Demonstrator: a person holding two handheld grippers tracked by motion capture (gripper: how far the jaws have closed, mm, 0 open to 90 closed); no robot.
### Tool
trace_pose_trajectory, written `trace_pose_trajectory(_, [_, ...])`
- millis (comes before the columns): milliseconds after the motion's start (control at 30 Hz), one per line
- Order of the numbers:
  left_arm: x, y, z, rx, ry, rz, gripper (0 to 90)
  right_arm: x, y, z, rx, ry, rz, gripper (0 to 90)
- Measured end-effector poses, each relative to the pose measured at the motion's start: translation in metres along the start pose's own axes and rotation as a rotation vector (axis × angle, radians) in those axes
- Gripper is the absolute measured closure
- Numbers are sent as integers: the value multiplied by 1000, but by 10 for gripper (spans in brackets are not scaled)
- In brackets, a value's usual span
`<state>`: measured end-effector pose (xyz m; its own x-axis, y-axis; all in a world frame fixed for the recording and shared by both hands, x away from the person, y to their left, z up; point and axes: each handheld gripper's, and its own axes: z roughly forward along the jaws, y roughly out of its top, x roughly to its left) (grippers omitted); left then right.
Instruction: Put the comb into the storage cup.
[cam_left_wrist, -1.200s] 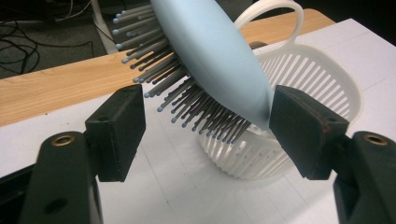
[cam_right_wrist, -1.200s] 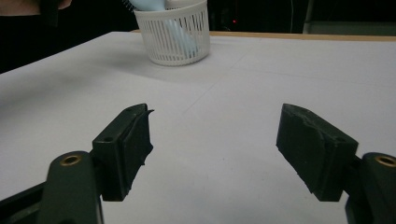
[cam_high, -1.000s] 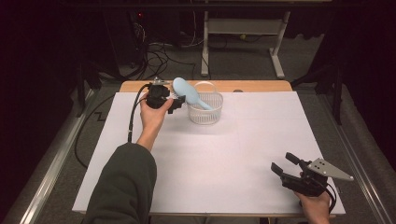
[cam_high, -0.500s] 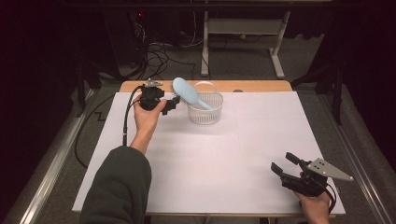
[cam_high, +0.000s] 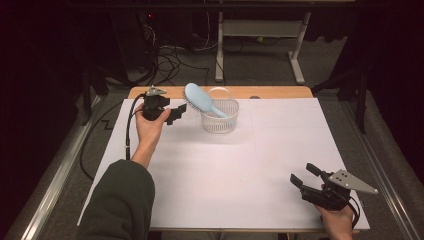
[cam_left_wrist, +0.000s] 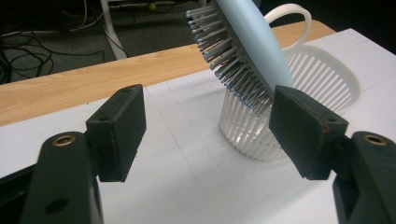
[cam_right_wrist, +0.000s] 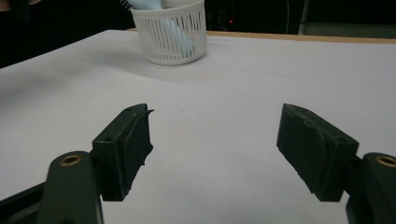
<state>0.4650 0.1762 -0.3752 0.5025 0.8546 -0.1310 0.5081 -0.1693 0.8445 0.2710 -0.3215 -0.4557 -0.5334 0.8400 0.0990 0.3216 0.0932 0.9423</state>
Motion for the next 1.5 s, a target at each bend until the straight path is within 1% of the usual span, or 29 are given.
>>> trace_pose_trajectory(133, [1, -2, -5, -1, -1, 4, 286, 0, 0, 0, -1, -2, -3, 265])
trace_pose_trajectory(267, [0, -2, -10, -13, -2, 9, 286, 1, 0, 0, 1, -1, -6, 265])
trace_pose_trajectory(600, [0, -7, -17, -20, -8, 14, 286, 1, 0, 0, 6, -3, -8, 265])
trace_pose_trajectory(1233, [3, -11, -33, -42, -11, 25, 286, 0, 0, -1, 2, -10, -4, 266])
trace_pose_trajectory(1367, [3, -13, -37, -45, -12, 28, 286, 1, 0, -1, 4, -9, -5, 266])
trace_pose_trajectory(1500, [4, -18, -40, -48, -11, 22, 286, 1, 0, -1, 4, -10, -8, 265])
